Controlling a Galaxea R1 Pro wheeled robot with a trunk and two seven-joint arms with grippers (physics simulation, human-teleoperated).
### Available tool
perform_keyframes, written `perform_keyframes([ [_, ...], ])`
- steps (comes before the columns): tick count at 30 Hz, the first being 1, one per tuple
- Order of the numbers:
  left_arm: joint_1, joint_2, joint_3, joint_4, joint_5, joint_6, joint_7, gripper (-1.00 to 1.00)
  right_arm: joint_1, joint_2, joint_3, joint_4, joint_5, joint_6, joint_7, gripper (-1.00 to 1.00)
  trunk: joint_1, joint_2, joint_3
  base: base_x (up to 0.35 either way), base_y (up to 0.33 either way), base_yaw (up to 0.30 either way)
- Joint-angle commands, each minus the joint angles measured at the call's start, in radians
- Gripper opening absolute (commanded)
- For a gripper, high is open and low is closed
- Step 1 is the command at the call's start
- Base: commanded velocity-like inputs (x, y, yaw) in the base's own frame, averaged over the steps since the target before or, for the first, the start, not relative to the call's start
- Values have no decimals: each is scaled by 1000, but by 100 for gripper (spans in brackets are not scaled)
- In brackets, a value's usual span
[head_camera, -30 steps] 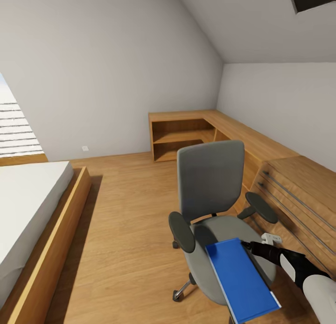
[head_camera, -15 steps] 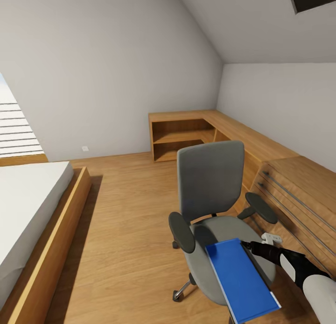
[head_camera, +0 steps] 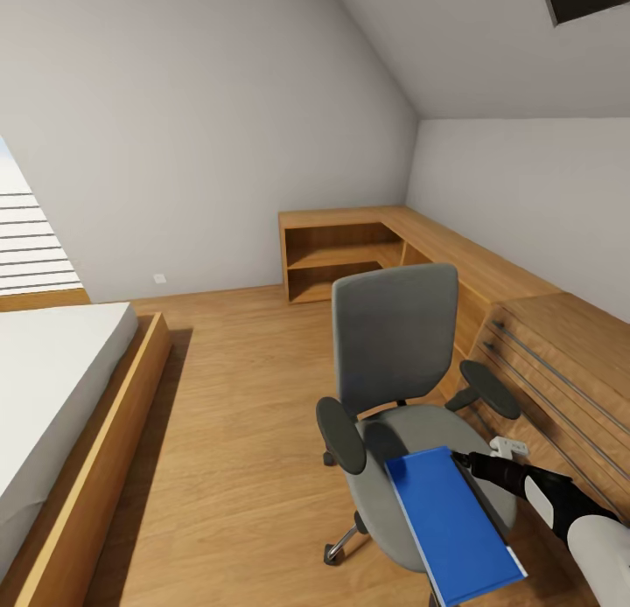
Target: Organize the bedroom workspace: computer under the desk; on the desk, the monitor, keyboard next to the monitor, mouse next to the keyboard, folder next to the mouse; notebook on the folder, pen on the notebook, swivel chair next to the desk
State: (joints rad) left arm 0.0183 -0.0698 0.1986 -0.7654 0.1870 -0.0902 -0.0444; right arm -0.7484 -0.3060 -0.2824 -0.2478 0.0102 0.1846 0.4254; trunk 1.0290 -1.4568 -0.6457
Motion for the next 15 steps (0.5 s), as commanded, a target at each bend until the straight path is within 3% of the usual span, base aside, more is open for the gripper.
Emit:
perform_keyframes([
  [1, 0, -1, 3, -1, 9, 0, -5, 100, 0, 0, -8, -2, 1, 10, 5, 100, 0, 0, -1, 0, 0, 0],
  [6, 0, -1, 3, 0, 9, 0, -5, 100, 0, 7, -10, -5, 0, 13, 5, 100, 0, 0, -1, -28, 47, -8],
  [15, 0, -1, 2, 0, 9, 0, -5, 100, 0, 11, -11, -7, -1, 15, 4, 100, 0, 0, -1, -182, 173, -71],
])
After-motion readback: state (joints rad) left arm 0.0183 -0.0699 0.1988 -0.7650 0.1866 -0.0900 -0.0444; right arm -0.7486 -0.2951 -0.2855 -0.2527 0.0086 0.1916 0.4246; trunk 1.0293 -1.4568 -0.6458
